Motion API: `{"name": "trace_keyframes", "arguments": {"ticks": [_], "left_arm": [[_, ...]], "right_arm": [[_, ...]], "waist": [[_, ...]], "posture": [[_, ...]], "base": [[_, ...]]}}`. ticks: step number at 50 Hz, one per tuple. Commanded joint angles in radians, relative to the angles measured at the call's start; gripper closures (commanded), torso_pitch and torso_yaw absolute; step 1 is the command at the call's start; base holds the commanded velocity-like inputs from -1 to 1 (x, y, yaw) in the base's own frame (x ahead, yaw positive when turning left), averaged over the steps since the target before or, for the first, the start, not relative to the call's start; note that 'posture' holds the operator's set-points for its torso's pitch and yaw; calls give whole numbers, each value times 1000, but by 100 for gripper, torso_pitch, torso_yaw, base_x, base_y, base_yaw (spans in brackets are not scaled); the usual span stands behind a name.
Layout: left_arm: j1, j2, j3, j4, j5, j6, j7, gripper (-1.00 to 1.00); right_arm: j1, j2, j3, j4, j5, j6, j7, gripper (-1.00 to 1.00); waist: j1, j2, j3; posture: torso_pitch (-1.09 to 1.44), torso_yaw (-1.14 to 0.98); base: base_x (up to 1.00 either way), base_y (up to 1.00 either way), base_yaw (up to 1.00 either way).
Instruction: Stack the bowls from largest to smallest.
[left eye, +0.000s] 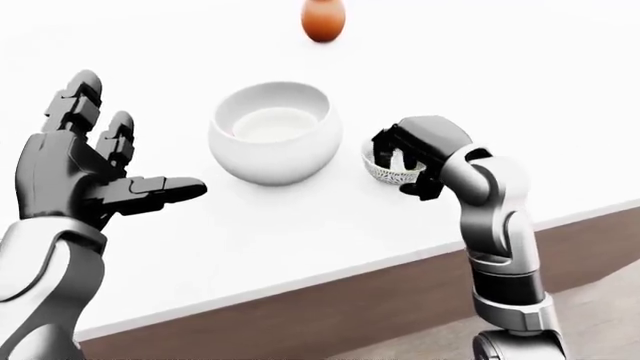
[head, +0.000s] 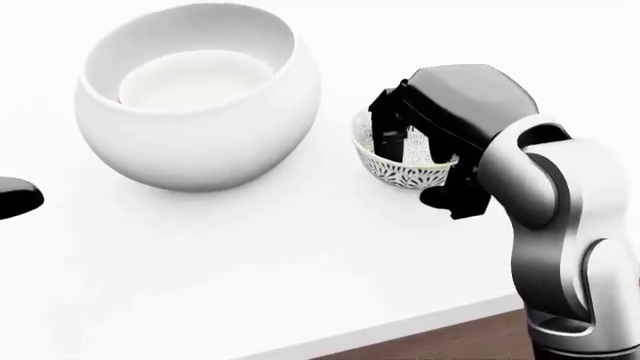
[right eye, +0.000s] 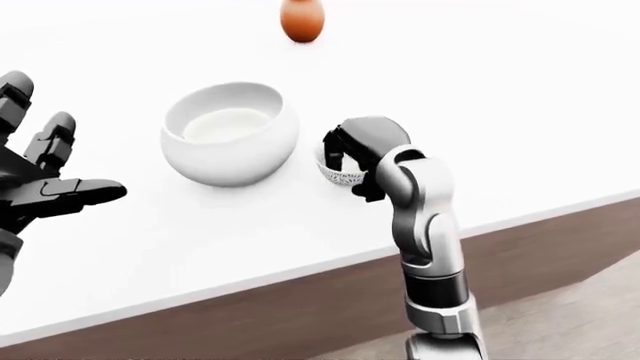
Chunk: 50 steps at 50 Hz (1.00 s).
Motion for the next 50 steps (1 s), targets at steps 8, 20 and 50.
{"name": "trace_keyframes", "arguments": {"ticks": [8, 20, 50], "left_arm": [[-30, 25, 24, -26, -12, -14, 3, -100], [-46, 44, 35, -35, -46, 4, 23, -100], [-19, 107, 96, -19, -167, -16, 70, -100]], "right_arm": [[-135, -52, -33, -124, 20, 82, 123, 100], [-389, -97, -29, -123, 23, 144, 238, 100], [-930, 95, 72, 525, 15, 122, -75, 100]], "waist": [[-6, 6, -16], [-17, 14, -4], [-31, 48, 13]], "posture": [[0, 0], [0, 0], [0, 0]], "base": [[0, 0, 0], [0, 0, 0], [0, 0, 0]]}}
